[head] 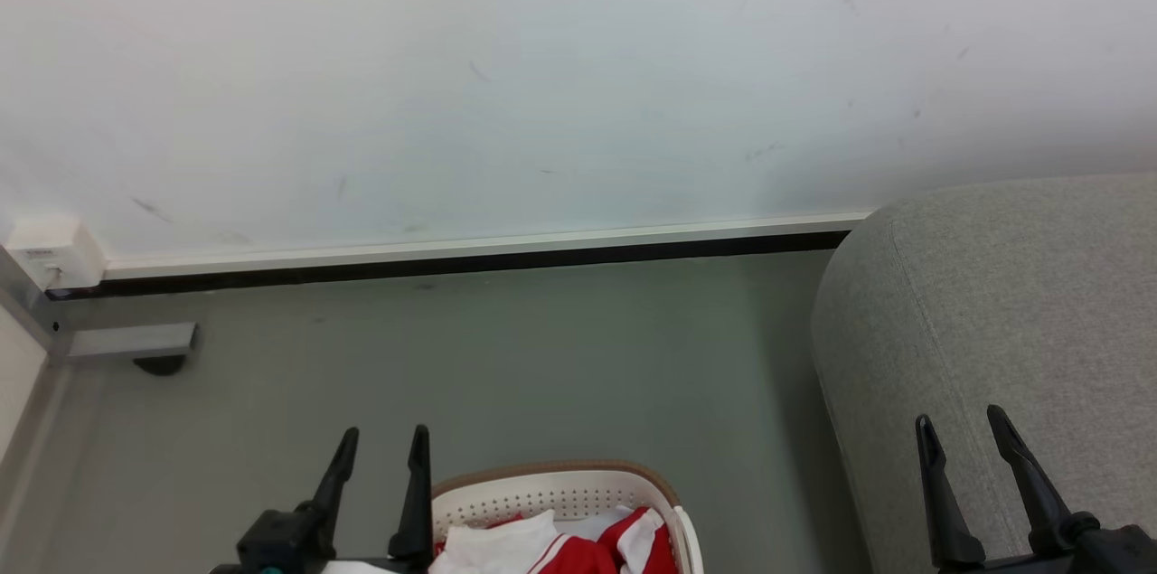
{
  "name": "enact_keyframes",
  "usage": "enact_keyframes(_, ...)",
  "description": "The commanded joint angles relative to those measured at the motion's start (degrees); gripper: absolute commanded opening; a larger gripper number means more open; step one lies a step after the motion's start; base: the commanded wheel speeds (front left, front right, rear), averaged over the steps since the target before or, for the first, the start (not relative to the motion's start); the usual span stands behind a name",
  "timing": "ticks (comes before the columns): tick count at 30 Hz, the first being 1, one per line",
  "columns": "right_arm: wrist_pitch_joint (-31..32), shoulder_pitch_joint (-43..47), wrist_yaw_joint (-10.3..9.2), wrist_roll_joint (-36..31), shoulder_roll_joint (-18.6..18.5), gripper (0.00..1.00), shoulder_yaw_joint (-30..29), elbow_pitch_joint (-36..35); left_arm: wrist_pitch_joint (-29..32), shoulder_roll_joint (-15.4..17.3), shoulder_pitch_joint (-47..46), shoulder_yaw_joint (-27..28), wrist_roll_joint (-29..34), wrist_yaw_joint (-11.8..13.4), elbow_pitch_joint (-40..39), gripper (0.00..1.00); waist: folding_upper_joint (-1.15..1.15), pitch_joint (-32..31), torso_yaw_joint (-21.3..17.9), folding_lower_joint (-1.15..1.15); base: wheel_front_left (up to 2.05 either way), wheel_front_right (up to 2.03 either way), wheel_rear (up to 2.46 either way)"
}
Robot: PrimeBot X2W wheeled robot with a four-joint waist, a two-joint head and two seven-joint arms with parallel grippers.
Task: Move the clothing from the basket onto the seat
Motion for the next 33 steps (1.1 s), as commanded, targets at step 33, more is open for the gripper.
enact_keyframes(33,-0.1,-5.1,-0.12,0.1,0.3,1.0,0.3,-2.1,0.0,0.4,-8.8,-7.6,4.4,-3.9,16.6,1.0,0.0,10.0,-5.2,0.0,0.0,0.0,0.0)
